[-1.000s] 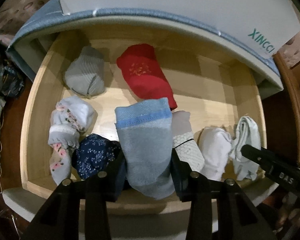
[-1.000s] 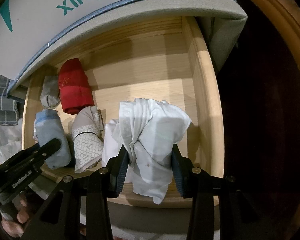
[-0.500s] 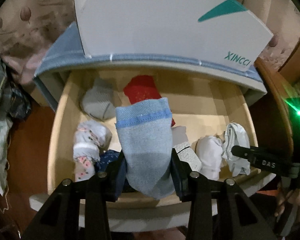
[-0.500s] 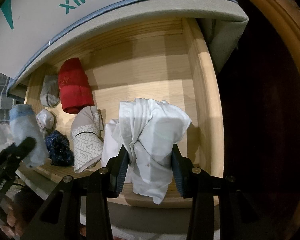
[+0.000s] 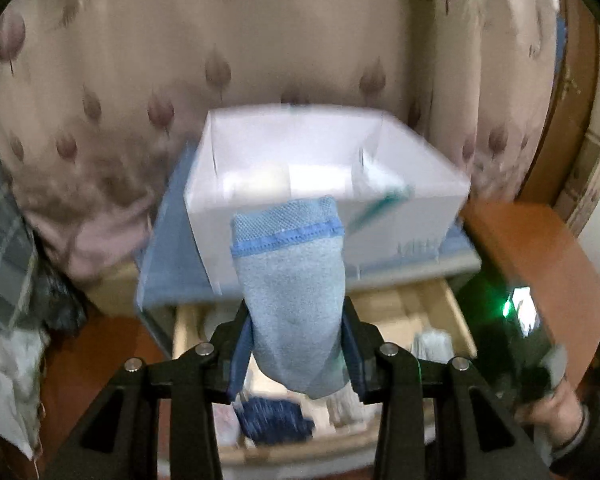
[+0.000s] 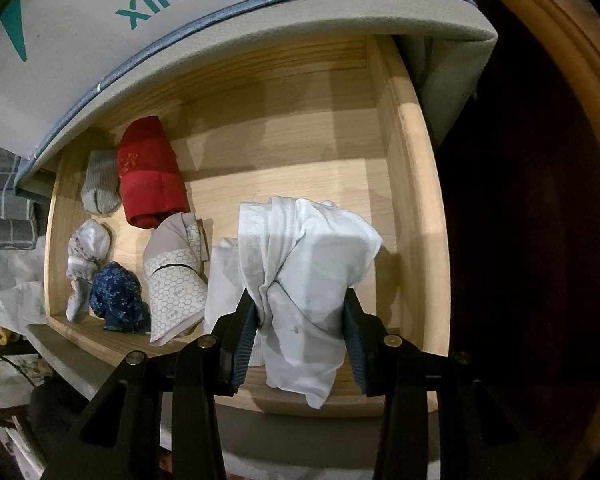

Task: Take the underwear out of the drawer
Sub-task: 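Lift the light blue underwear into the white box and open the left gripper, then move the left gripper back over the drawer, then carry the white cloth into the white box and open the right gripper, then move the right gripper down into the drawer toward the grey rolled underwear, then grasp the grey rolled underwear with the right gripper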

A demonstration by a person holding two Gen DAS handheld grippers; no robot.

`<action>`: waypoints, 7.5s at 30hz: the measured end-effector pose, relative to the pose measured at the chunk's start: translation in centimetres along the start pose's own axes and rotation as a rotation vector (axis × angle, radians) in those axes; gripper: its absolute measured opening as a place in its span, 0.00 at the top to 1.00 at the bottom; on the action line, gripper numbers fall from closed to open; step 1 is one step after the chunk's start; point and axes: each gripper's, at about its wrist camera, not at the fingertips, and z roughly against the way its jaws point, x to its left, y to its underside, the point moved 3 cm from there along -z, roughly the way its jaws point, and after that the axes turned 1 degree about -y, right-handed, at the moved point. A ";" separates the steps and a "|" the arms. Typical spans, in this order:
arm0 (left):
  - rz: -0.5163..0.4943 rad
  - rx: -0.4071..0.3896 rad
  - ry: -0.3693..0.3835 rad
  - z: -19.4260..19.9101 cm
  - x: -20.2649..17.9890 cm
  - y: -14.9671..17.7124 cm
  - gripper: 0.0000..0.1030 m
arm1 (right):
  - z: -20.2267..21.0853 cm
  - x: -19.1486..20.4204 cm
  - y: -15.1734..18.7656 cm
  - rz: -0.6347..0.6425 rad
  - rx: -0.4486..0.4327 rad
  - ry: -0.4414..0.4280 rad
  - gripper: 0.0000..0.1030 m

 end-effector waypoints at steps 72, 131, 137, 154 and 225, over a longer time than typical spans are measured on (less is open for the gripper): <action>0.058 0.209 -0.108 -6.6 4.2 4.1 0.46 | 0.0 0.4 0.0 -0.011 -0.022 0.028 0.63; 0.265 0.196 -0.283 -7.8 7.1 10.0 0.46 | 22.6 8.1 -11.3 0.130 -0.611 -0.057 0.63; 0.287 0.184 -0.260 -7.6 7.3 10.0 0.46 | 19.9 10.4 -16.1 0.145 -0.548 -0.011 0.63; 0.299 0.158 -0.174 -6.8 7.3 10.0 0.46 | 10.6 11.5 -18.4 0.064 -0.329 0.150 0.62; 0.504 0.402 -0.098 -12.0 10.2 14.1 0.46 | -8.0 5.0 -2.4 0.171 0.227 0.092 0.45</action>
